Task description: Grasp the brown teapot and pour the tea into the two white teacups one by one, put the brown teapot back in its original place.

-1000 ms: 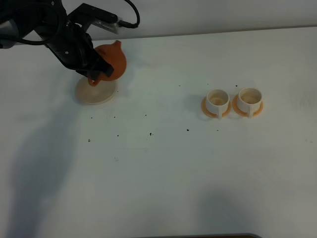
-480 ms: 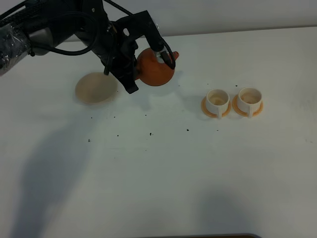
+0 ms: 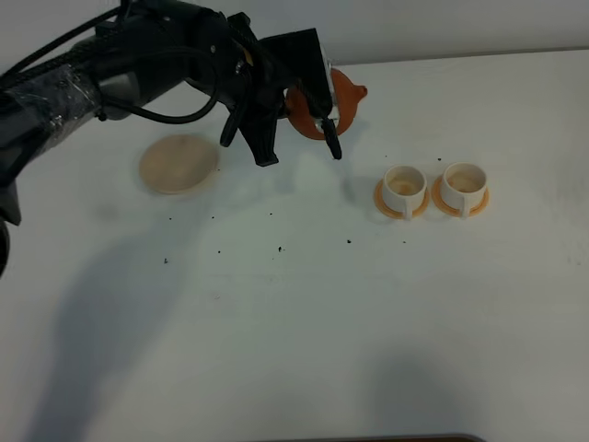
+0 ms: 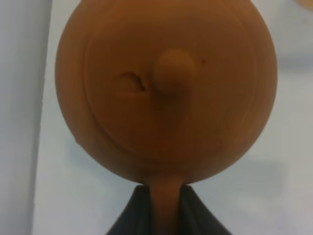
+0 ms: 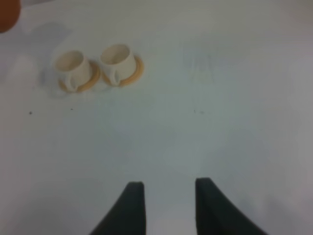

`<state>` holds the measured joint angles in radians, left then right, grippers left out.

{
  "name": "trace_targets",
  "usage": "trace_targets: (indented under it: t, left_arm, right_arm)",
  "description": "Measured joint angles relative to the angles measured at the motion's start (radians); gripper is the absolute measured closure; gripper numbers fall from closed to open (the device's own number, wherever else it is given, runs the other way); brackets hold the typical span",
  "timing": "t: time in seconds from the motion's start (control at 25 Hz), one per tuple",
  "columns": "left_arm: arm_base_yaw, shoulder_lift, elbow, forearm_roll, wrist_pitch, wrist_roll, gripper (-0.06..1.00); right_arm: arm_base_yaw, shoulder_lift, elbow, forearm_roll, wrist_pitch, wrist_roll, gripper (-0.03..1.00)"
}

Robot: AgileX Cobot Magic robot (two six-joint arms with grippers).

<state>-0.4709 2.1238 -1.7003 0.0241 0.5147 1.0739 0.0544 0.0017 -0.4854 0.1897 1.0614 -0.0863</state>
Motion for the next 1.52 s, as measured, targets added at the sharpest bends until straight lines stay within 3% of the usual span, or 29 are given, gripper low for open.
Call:
trace_targets:
  t: [0.2,0.68,1.24,1.52]
  left_arm:
    - [-0.028,0.060,-0.027,0.002,-0.100,0.072,0.84]
    - [-0.103,0.226,-0.246,0.005,-0.141,0.253,0.84]
    - [-0.152,0.231,-0.251,0.029,-0.179,0.494,0.84]
    - [-0.166,0.231,-0.251,0.050,-0.210,0.549,0.84]
  right_arm:
    - [0.000,0.000,0.000,0.000,0.000,0.000,0.73]
    - [0.000,0.000,0.000,0.000,0.000,0.000,0.73]
    - [0.000,0.000,0.000,-0.001,0.000,0.000,0.73]
    - [0.000,0.000,0.000,0.000,0.000,0.000,0.73]
